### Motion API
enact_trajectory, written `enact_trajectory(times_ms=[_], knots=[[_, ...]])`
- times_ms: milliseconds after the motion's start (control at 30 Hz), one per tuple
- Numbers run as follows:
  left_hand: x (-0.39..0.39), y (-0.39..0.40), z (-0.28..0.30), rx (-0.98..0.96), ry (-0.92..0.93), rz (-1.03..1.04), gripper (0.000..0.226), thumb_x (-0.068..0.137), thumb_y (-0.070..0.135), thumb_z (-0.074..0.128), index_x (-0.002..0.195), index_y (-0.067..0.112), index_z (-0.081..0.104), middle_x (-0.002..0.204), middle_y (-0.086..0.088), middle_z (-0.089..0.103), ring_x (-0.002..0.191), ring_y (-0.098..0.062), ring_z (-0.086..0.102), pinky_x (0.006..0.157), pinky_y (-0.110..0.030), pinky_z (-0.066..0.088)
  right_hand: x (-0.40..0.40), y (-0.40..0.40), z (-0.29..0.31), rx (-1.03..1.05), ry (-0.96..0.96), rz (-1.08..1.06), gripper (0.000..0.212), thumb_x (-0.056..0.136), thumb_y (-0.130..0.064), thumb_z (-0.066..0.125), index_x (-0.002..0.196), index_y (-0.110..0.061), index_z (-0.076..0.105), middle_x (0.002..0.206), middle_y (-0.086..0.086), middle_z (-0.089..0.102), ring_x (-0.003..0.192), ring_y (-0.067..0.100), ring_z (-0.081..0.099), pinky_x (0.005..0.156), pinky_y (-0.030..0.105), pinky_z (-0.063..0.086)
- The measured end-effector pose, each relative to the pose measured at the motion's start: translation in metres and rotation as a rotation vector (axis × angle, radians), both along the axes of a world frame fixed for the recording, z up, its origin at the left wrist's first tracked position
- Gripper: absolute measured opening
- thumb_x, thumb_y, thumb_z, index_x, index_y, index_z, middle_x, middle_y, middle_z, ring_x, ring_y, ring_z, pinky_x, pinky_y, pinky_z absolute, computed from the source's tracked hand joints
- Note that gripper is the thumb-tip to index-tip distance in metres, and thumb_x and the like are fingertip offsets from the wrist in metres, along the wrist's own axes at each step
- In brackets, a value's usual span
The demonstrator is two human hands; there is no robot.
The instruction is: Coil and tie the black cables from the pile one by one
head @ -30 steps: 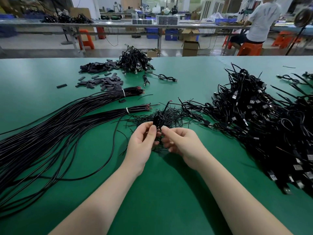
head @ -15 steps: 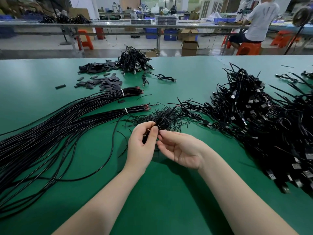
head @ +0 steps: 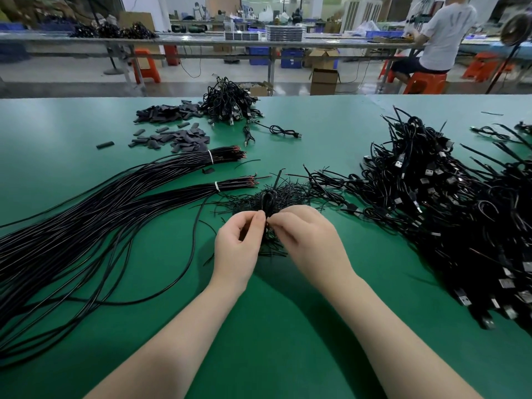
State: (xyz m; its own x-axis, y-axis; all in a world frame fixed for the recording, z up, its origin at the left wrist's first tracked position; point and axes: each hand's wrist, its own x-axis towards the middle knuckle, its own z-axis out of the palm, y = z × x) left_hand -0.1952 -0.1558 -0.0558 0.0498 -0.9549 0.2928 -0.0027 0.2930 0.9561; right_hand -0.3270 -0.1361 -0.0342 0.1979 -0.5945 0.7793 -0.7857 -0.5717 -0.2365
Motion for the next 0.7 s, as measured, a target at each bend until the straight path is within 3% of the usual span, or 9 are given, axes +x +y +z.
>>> enact_trajectory(times_ms=[100, 167, 200, 300, 433, 567, 700], knots=[[0.001, 0.000, 0.001, -0.016, -0.006, 0.040, 0.010, 0.094, 0.030, 0.060, 0.086, 0.031, 0.065, 0.077, 0.023, 0.067, 0.073, 0.006, 0.058, 0.067, -0.009, 0.044, 0.004, 0.002, 0.006, 0.511, -0.590, -0.001, 0.006, 0.085, -0.025, 0.072, 0.084, -0.020, 0.075, 0.075, -0.009, 0.072, 0.070, 0.004, 0.064, 0.070, 0.024, 0.054], [0.001, 0.000, 0.001, -0.025, -0.013, 0.049, 0.011, 0.096, 0.025, 0.060, 0.087, 0.031, 0.064, 0.079, 0.024, 0.067, 0.074, 0.006, 0.059, 0.068, -0.009, 0.044, 0.004, 0.001, 0.010, 0.880, -0.959, 0.064, 0.022, 0.084, -0.037, 0.071, 0.076, -0.017, 0.074, 0.069, -0.002, 0.071, 0.063, 0.010, 0.065, 0.062, 0.026, 0.055], [0.000, 0.001, 0.001, -0.036, -0.022, 0.043, 0.012, 0.095, 0.023, 0.060, 0.087, 0.032, 0.064, 0.080, 0.024, 0.067, 0.074, 0.006, 0.059, 0.068, -0.009, 0.044, 0.003, 0.001, 0.011, 0.992, -1.056, 0.086, 0.026, 0.083, -0.039, 0.072, 0.073, -0.015, 0.073, 0.067, 0.000, 0.071, 0.061, 0.011, 0.065, 0.057, 0.024, 0.053], [-0.001, 0.002, 0.001, -0.061, -0.061, 0.020, 0.012, 0.094, 0.022, 0.062, 0.089, 0.032, 0.064, 0.084, 0.019, 0.068, 0.077, 0.004, 0.060, 0.069, -0.012, 0.045, 0.001, 0.004, 0.017, 1.191, -1.241, 0.112, 0.022, 0.080, -0.033, 0.076, 0.075, -0.012, 0.070, 0.066, 0.002, 0.070, 0.053, 0.010, 0.062, 0.049, 0.019, 0.051], [-0.002, 0.002, 0.000, -0.056, -0.044, -0.014, 0.007, 0.089, 0.031, 0.062, 0.094, 0.028, 0.066, 0.096, 0.002, 0.070, 0.088, -0.012, 0.066, 0.077, -0.028, 0.053, -0.002, 0.003, 0.027, 1.474, -1.479, 0.184, 0.019, 0.074, -0.029, 0.077, 0.068, -0.011, 0.071, 0.062, 0.001, 0.067, 0.048, 0.008, 0.060, 0.044, 0.016, 0.049], [-0.003, 0.002, 0.000, -0.055, -0.033, -0.044, 0.010, 0.085, 0.033, 0.062, 0.094, 0.031, 0.066, 0.097, 0.002, 0.070, 0.089, -0.013, 0.067, 0.081, -0.031, 0.053, -0.002, 0.003, 0.030, 1.486, -1.515, 0.233, 0.018, 0.062, -0.024, 0.076, 0.051, -0.011, 0.071, 0.062, 0.001, 0.066, 0.050, 0.007, 0.060, 0.047, 0.016, 0.052], [-0.003, 0.002, -0.001, -0.070, -0.040, -0.032, 0.012, 0.090, 0.023, 0.065, 0.093, 0.034, 0.066, 0.096, 0.003, 0.070, 0.091, -0.015, 0.067, 0.084, -0.034, 0.054, -0.007, 0.003, 0.031, 1.423, -1.517, 0.249, 0.019, 0.081, -0.010, 0.070, 0.063, -0.004, 0.070, 0.064, 0.006, 0.067, 0.053, 0.011, 0.063, 0.051, 0.019, 0.054]])
